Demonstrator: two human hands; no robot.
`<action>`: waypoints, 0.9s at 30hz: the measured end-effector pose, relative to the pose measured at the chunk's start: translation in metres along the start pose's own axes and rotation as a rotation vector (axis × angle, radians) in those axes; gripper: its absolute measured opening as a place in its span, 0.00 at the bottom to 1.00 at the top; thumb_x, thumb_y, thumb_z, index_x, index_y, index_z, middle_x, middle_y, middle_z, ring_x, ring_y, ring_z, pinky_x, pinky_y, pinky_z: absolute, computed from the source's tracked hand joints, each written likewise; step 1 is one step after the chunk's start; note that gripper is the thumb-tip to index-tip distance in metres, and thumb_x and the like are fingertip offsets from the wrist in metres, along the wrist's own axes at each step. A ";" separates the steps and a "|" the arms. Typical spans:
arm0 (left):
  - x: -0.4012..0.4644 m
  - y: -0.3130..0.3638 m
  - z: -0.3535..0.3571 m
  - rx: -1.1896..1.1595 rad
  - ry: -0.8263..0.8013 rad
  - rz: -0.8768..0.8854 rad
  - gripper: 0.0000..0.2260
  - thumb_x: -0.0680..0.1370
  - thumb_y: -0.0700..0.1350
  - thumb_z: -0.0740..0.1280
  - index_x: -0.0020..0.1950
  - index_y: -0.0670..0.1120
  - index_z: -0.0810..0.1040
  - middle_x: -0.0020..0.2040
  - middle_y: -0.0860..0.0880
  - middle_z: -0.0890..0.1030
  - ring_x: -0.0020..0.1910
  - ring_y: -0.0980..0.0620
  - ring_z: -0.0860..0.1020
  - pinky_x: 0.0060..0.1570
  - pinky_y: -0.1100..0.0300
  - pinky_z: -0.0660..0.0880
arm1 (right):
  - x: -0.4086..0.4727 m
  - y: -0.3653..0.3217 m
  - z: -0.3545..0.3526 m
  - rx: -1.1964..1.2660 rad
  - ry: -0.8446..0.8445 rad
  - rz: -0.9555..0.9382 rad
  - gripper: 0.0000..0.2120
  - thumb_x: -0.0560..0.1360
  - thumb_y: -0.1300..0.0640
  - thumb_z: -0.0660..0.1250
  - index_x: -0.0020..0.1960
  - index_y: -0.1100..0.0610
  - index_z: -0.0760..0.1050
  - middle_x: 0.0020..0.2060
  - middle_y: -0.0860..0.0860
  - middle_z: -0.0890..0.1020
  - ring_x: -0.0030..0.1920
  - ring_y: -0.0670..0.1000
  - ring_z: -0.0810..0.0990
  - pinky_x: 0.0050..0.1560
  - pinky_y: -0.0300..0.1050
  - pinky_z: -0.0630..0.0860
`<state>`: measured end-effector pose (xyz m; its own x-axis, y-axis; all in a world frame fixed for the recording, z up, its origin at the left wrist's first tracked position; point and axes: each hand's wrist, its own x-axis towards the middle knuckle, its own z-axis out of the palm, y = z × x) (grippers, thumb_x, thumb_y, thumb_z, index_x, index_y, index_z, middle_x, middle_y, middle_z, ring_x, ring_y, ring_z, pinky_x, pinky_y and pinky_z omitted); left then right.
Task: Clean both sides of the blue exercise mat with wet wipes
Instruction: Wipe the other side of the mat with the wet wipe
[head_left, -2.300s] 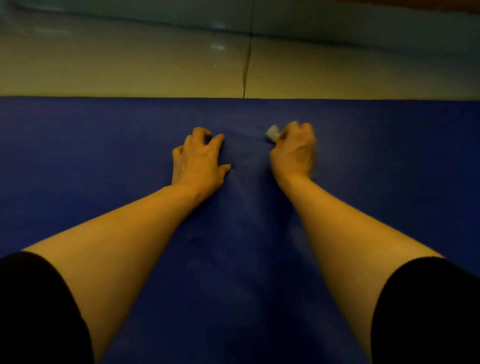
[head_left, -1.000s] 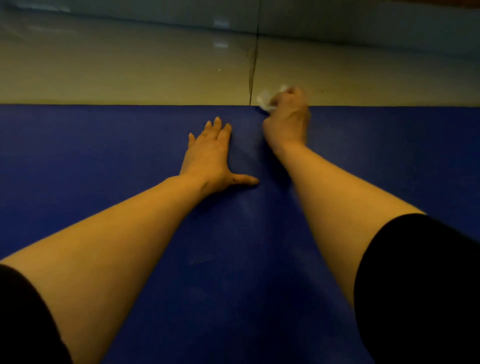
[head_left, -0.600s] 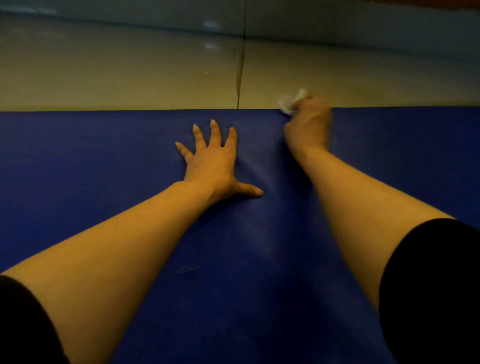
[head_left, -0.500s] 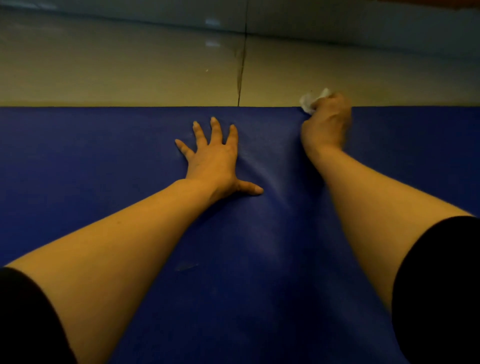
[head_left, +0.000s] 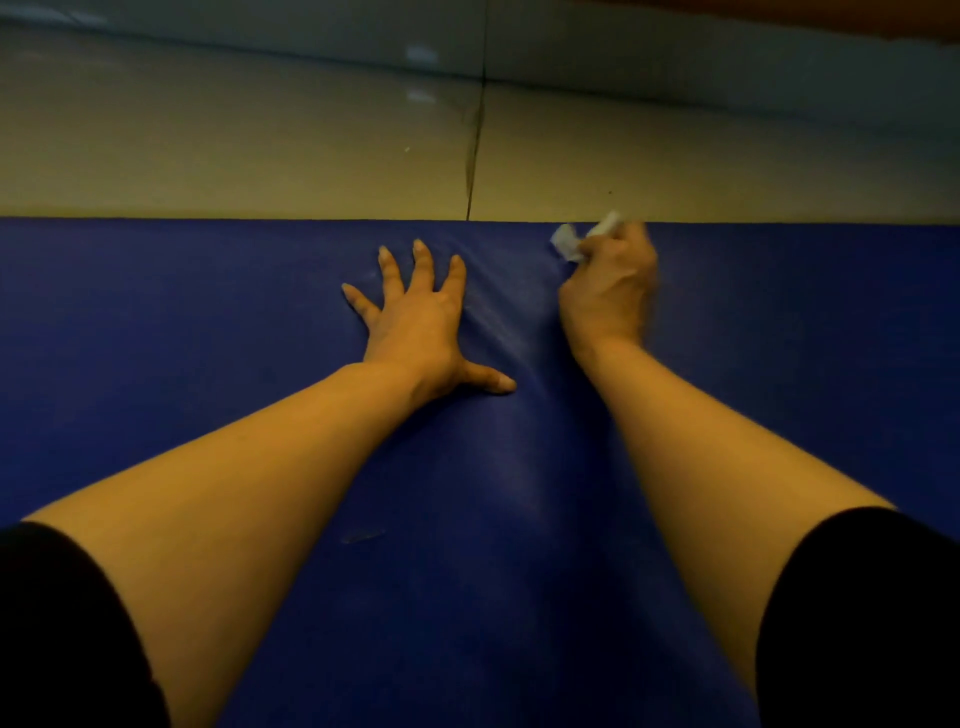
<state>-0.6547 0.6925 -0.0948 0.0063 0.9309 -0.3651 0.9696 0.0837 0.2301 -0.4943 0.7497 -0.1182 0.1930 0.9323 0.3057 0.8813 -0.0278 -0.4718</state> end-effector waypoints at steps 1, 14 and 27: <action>0.000 0.000 0.001 -0.002 0.001 -0.001 0.61 0.59 0.71 0.72 0.80 0.51 0.41 0.79 0.44 0.37 0.75 0.36 0.34 0.66 0.26 0.39 | -0.011 -0.010 0.004 0.039 -0.014 -0.090 0.12 0.78 0.57 0.62 0.54 0.64 0.80 0.50 0.59 0.76 0.47 0.59 0.75 0.42 0.44 0.68; 0.000 0.000 0.002 -0.010 0.001 -0.009 0.60 0.59 0.70 0.72 0.80 0.52 0.41 0.79 0.45 0.37 0.75 0.37 0.34 0.66 0.26 0.39 | -0.033 -0.008 -0.003 -0.010 -0.021 -0.206 0.15 0.77 0.55 0.63 0.49 0.67 0.80 0.42 0.60 0.77 0.40 0.60 0.75 0.38 0.46 0.67; -0.016 0.004 0.010 -0.029 0.086 0.019 0.51 0.68 0.68 0.69 0.80 0.50 0.45 0.79 0.45 0.41 0.77 0.43 0.38 0.71 0.35 0.38 | -0.056 -0.010 -0.023 0.086 -0.085 -0.157 0.06 0.75 0.62 0.63 0.46 0.65 0.75 0.46 0.62 0.76 0.41 0.63 0.76 0.39 0.51 0.70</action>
<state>-0.6481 0.6742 -0.0969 0.0021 0.9593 -0.2823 0.9620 0.0752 0.2626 -0.5035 0.6890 -0.1116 0.0156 0.9500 0.3117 0.8567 0.1481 -0.4941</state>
